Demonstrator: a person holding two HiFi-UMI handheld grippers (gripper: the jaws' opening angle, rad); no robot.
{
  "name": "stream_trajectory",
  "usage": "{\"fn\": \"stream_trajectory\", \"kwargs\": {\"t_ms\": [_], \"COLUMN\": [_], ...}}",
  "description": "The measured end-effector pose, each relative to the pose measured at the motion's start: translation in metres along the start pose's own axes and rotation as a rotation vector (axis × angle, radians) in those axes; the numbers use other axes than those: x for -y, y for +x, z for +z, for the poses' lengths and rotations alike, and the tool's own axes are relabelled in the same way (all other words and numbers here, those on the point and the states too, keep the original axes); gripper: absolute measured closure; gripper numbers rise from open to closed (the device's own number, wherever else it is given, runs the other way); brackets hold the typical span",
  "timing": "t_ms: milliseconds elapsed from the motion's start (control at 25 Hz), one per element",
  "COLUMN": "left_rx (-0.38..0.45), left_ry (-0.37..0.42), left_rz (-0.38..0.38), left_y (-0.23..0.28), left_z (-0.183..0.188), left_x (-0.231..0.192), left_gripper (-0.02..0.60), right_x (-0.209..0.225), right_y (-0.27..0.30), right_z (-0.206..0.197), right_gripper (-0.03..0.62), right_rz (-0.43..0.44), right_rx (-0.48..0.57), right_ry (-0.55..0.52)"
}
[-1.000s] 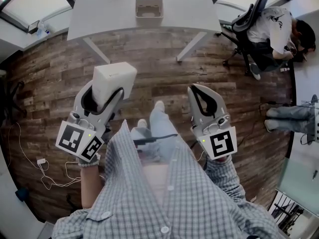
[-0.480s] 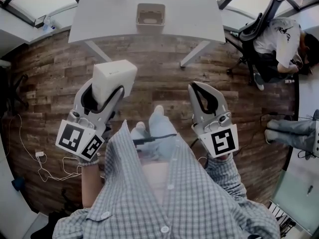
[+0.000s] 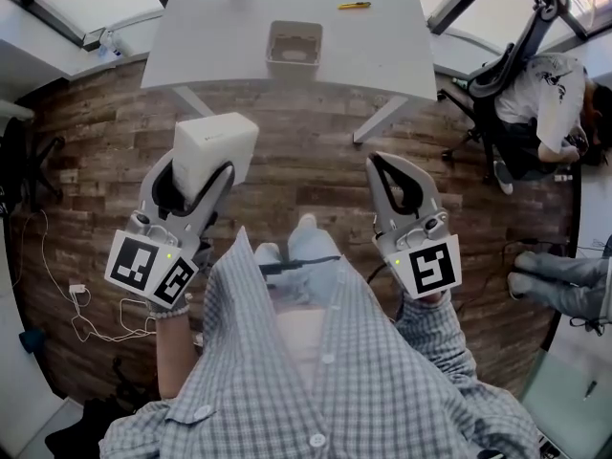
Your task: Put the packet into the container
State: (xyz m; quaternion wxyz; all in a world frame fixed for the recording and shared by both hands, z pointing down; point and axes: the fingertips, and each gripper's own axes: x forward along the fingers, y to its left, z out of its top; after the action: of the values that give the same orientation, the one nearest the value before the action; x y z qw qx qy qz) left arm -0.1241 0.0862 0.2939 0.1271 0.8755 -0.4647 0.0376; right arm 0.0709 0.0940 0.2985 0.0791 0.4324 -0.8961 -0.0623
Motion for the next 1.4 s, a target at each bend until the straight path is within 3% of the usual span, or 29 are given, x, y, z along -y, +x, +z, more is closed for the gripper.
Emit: {"fn": "stream_trajectory", "kwargs": {"t_ms": [320,1400], "left_rx": [0.023,-0.001], "left_ry": [0.002,-0.004], "left_rz": [0.03,0.016], "left_y": [0.009,0.052], "left_z": [0.003,-0.002], "left_x": [0.002,-0.007], "left_gripper": [0.304,0.304], "right_x": [0.015,0.046], "right_y": [-0.001,0.021], "right_z": [-0.003,-0.026], "right_gripper": [0.592,0.592], "right_rz": [0.022,0.013], "right_rx": [0.008,-0.029], "right_ry": [-0.02,-0.001]}}
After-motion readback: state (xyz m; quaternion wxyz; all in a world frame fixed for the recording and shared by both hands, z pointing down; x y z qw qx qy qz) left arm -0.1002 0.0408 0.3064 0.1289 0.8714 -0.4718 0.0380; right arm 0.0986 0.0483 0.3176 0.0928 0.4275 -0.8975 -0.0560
